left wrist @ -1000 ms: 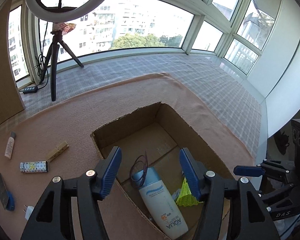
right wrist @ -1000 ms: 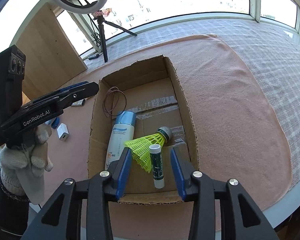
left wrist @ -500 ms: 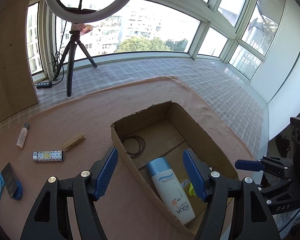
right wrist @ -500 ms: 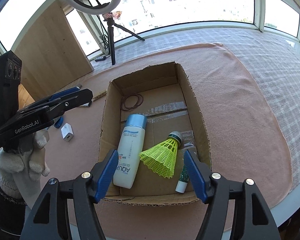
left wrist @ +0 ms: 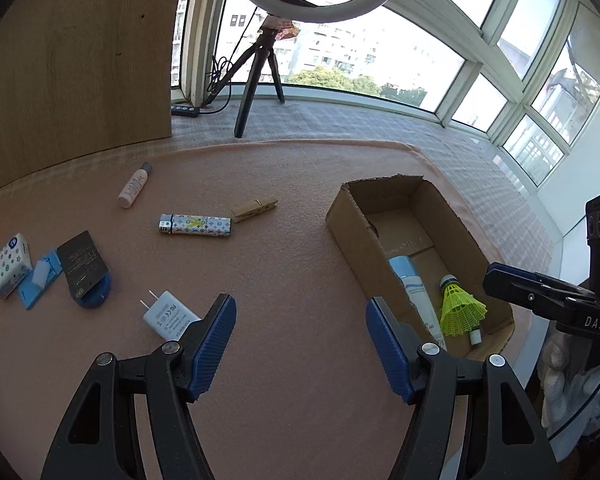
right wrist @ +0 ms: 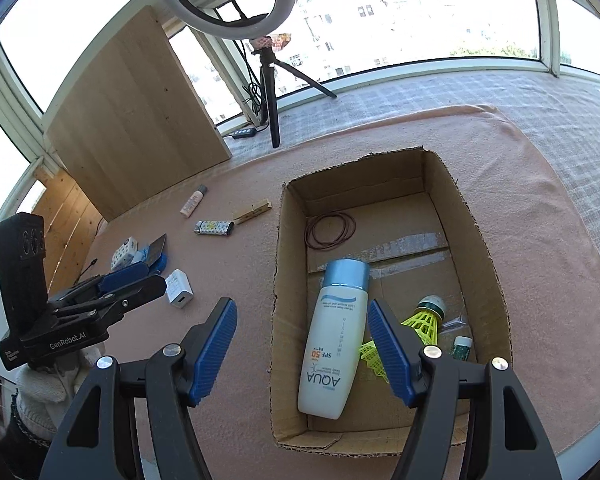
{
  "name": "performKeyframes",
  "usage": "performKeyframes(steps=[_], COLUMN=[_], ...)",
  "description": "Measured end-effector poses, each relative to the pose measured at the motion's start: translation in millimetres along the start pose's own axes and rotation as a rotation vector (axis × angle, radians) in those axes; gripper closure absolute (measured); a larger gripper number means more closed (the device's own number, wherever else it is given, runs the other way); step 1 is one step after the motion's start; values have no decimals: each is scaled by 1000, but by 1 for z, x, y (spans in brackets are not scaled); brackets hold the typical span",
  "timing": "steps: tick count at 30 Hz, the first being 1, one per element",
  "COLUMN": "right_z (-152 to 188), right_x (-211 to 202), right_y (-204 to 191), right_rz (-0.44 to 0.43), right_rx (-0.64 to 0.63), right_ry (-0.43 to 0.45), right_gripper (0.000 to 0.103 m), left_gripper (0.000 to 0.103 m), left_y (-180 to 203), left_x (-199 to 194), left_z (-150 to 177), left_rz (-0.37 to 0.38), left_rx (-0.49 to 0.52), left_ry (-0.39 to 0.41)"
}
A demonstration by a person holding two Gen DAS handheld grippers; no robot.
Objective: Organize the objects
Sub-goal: 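Move the right tool to the white charger and close on it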
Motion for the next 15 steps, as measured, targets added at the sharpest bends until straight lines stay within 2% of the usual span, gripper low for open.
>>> performKeyframes(steps=[3,7,15], right_z=[-5,-11,-17], right_x=[11,29,85], right_y=[-16,-43,-91], right_rz=[-41,-41,-122], right_rx=[-32,-119,-209], right_ry=[-5,-30,-168], right_gripper=[39,39,39], left_gripper=[32,32,33], left_y=[-23,-52,-86], left_x=[-7,-11,-3], left_z=[15,29,42], left_rz=[-33,-63,-91], left_rx=[-33,-95,-169], left_ry=[-4,-17,-35])
Point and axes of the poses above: each gripper's, at about its wrist camera, not at the fingertips, and x roughly the way its jaws point, y to its right, z to its underside, the point moved 2 cm from there along x, roughly the way its jaws point, and after that the axes turned 2 degrees about -x, right-handed, at the moved point
